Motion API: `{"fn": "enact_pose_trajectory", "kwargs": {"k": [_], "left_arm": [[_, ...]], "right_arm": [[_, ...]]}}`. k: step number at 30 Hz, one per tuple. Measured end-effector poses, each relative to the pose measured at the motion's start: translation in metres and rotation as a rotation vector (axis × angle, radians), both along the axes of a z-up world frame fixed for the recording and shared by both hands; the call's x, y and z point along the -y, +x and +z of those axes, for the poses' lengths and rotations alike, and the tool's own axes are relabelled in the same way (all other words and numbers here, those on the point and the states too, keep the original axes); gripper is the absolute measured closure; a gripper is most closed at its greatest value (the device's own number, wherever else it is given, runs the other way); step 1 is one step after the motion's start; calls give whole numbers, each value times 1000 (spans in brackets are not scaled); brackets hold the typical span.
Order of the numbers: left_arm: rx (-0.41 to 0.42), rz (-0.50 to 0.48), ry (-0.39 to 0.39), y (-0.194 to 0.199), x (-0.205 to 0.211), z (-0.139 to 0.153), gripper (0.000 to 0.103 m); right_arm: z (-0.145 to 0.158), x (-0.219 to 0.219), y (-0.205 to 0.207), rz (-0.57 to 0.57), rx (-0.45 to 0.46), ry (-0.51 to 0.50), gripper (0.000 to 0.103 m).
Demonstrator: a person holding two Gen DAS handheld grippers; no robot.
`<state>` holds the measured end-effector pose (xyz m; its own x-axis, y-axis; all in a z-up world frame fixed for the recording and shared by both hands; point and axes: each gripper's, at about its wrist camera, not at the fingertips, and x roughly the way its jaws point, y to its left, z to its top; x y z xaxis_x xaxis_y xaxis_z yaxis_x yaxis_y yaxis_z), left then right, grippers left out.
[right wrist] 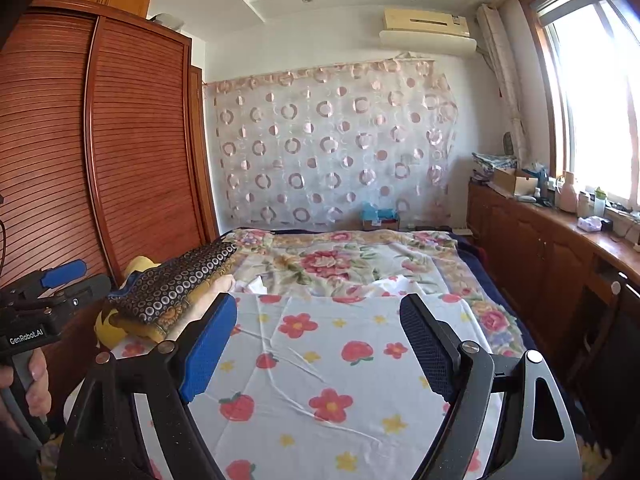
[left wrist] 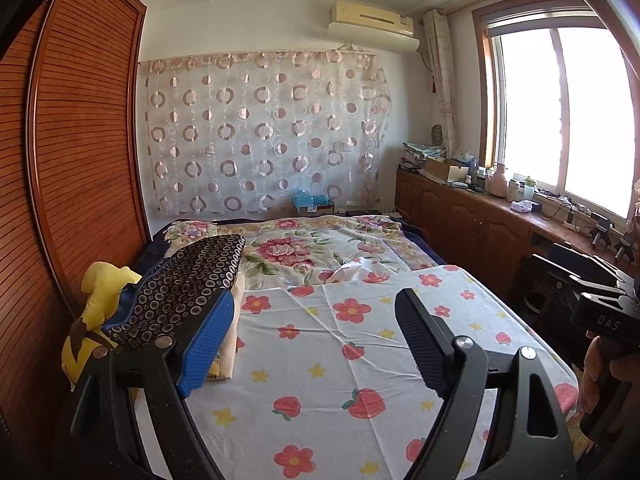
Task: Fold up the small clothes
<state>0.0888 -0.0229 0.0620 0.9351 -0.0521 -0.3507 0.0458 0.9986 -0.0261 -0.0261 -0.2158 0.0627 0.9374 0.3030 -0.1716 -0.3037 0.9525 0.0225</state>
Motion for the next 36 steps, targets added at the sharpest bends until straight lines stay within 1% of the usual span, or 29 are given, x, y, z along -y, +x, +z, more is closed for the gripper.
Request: {"fn": "enact_pose_trajectory", "kwargs": {"k": [36], "left_arm": [[5,0,2,-1,-1,-3,20]], "right_arm": [[-3,4,1,4,-1,-2,18]]}}
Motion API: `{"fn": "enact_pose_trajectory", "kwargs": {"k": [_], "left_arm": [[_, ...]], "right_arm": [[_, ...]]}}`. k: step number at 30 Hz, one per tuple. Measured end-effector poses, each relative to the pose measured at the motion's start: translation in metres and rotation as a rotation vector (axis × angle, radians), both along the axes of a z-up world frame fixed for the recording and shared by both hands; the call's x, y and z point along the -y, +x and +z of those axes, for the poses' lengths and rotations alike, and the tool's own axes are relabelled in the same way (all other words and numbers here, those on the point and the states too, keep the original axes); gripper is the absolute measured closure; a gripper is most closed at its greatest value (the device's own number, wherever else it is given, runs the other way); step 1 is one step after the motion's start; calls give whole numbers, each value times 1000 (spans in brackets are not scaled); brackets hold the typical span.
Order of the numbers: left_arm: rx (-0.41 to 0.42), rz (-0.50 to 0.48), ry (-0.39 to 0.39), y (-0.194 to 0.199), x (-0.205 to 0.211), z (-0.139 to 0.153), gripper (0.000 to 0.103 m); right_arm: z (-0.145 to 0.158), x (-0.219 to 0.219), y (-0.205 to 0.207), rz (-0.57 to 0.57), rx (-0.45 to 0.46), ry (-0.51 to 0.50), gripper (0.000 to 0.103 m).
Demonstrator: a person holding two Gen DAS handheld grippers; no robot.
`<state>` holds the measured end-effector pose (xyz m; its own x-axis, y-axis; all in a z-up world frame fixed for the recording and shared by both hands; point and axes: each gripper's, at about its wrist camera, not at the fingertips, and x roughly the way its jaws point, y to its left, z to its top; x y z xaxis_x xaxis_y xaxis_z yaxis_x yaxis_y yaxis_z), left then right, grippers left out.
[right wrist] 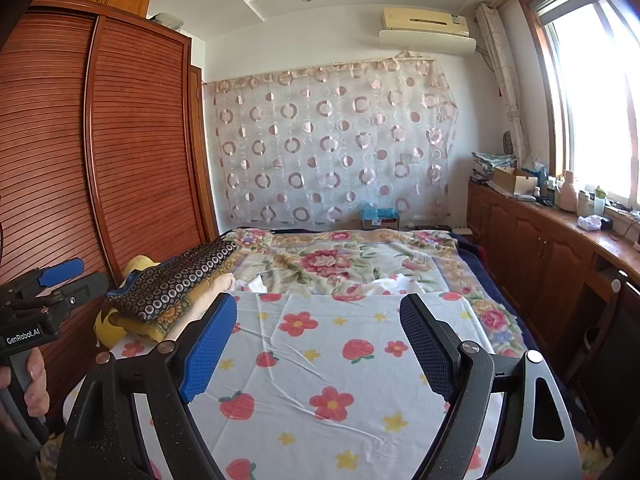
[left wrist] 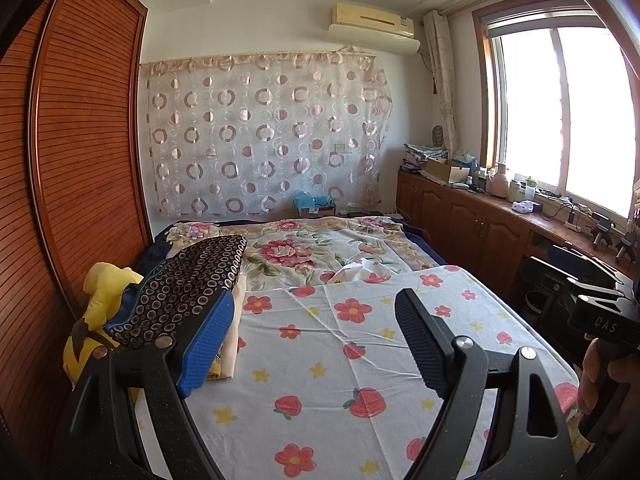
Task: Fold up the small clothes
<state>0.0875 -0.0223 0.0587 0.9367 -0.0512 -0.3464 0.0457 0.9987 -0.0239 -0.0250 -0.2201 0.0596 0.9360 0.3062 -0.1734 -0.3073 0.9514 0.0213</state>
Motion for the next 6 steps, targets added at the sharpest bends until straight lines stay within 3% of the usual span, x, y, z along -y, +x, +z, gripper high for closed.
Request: {"fn": "enact_pose_trajectory", "kwargs": {"k": [6], "left_arm": [[0,-1,2,0,0,0,20]], "right_arm": [[-1,1,0,2,0,0,18]]}}
